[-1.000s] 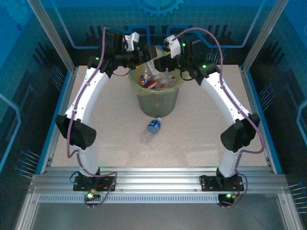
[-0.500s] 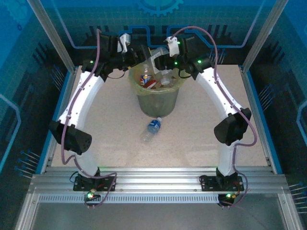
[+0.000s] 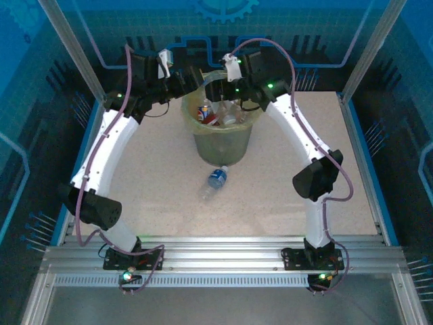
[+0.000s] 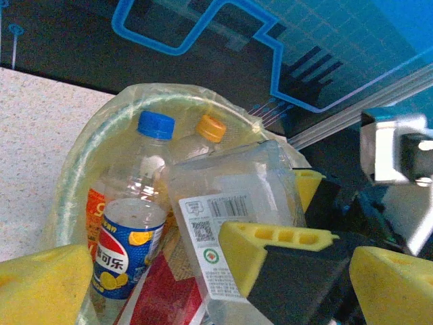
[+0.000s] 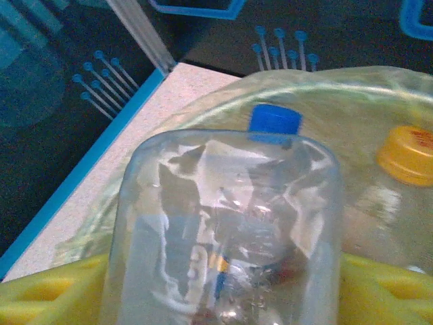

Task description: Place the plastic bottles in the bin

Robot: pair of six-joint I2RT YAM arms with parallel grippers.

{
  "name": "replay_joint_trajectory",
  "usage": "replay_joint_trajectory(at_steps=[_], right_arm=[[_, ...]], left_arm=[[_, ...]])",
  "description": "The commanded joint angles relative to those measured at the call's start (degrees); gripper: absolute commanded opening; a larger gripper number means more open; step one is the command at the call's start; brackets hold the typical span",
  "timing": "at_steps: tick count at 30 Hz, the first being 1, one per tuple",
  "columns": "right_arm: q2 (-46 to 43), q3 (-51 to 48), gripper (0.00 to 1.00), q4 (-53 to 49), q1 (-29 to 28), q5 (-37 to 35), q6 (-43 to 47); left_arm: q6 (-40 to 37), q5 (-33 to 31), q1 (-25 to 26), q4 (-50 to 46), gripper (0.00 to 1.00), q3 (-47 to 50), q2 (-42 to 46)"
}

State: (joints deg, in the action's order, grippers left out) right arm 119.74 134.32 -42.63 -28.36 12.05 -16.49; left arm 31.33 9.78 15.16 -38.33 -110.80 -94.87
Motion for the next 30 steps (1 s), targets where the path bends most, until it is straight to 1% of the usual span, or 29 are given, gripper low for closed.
replay_joint_trajectory(at_steps=[1,4,7,9,12,15,17,19,22,23,25,28,30], right_arm=[[2.55,3.38,0.77,-1.90,-1.16,4.24,0.98],[2.86,4.99,0.84,-2.60,-1.38,5.56,1.71],[2.44,6.00,0.85,-3.51,-1.61,4.63,2.51],[2.19,6.94,0.83,-5.22,-1.55,0.67,2.93],[1.99,7.45,0.83,-7.46,-1.09,-4.81,3.37],[1.98,7.44,0.88,-9.14,-0.17,-9.75,2.77],[1.94,7.45,0.89,-9.80,0.69,-11.51,1.84],[1.99,7.37,0.89,-10.01,1.75,-10.83,1.14],[1.82,7.36,0.84,-9.86,2.68,-9.76,0.85],[1.72,7.36,0.81,-9.68,2.84,-9.21,1.06],[1.40,7.36,0.79,-9.08,2.87,-6.91,1.95],[0.44,7.32,0.91,-8.02,2.46,-1.92,3.88],[-0.33,7.44,0.95,-7.35,1.61,-0.33,4.90]], left_arm=[[-1.10,-1.00,-0.50,0.77,0.99,0.76,1.01],[-1.09,-1.15,-0.57,0.94,0.99,1.25,1.02],[-1.01,-1.80,-0.62,1.03,0.99,1.63,1.09],[-0.86,-2.46,-0.66,1.08,0.99,1.98,1.26],[-0.91,-3.49,-0.66,1.17,0.99,2.48,1.62],[-1.01,-4.28,-0.71,1.17,0.99,2.63,1.66],[-1.01,-4.34,-0.68,1.08,0.99,2.61,1.54],[-1.05,-4.29,-0.66,1.09,0.99,2.70,1.37],[-1.18,-4.50,-0.68,1.04,0.99,2.96,1.27],[-1.18,-4.50,-0.66,1.02,0.99,3.10,1.23],[-1.27,-4.40,-0.67,1.07,0.99,3.31,1.17],[-1.53,-4.50,-0.72,1.00,0.99,3.53,1.07],[-1.53,-4.56,-0.68,1.06,0.99,3.65,1.07]])
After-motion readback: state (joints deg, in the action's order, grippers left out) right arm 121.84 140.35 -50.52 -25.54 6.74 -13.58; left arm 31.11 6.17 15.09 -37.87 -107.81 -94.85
